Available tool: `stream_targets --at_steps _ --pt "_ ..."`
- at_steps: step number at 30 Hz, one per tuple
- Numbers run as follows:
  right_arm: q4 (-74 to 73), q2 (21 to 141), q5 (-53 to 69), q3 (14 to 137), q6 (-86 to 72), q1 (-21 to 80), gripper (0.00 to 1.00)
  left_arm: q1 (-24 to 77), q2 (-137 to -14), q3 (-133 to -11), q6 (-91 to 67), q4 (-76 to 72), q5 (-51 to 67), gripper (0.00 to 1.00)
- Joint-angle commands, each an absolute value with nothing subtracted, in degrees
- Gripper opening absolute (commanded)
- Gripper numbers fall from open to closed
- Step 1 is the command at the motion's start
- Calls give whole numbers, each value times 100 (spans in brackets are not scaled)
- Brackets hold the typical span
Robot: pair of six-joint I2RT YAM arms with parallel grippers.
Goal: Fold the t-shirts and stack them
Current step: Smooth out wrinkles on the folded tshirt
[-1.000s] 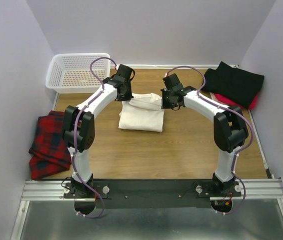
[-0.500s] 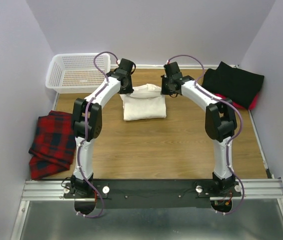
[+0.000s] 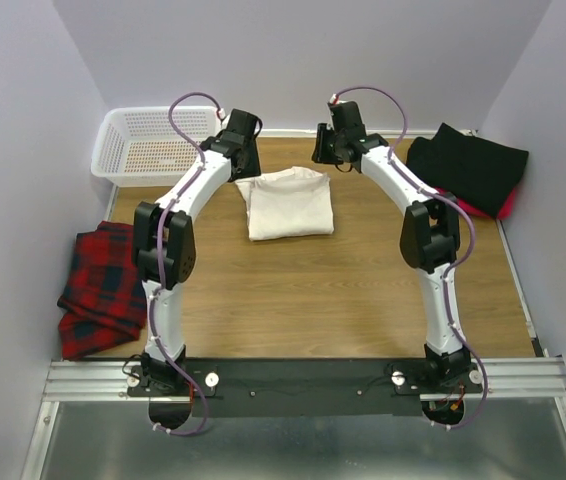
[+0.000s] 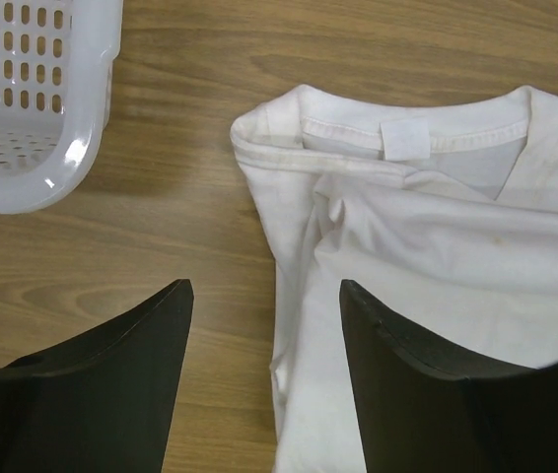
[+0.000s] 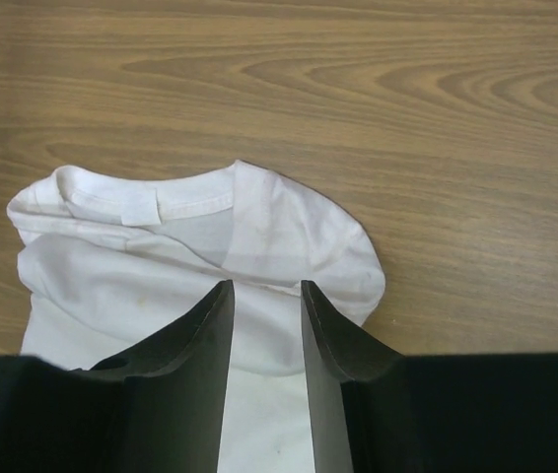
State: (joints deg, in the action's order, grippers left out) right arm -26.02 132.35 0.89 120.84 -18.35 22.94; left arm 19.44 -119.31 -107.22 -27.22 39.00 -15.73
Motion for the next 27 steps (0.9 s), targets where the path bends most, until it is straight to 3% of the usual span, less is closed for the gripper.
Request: stream_targets --at_steps 1,8,25,27 --pt "-2645 13166 62 11770 -1811 2250 46 1925 -11567 -10293 -2514 3578 -1240 70" --pt "-2646 12788 -193 10944 -1635 2250 59 1846 -11882 -10362 -2329 3217 -598 74" --pt "-2646 13104 -352 11241 -1617 2188 60 1485 -12779 -10748 -2917 2391 1186 75" --pt "-2646 13131 -352 11267 -1608 2180 59 1485 -12919 -10924 -2944 2426 1274 72"
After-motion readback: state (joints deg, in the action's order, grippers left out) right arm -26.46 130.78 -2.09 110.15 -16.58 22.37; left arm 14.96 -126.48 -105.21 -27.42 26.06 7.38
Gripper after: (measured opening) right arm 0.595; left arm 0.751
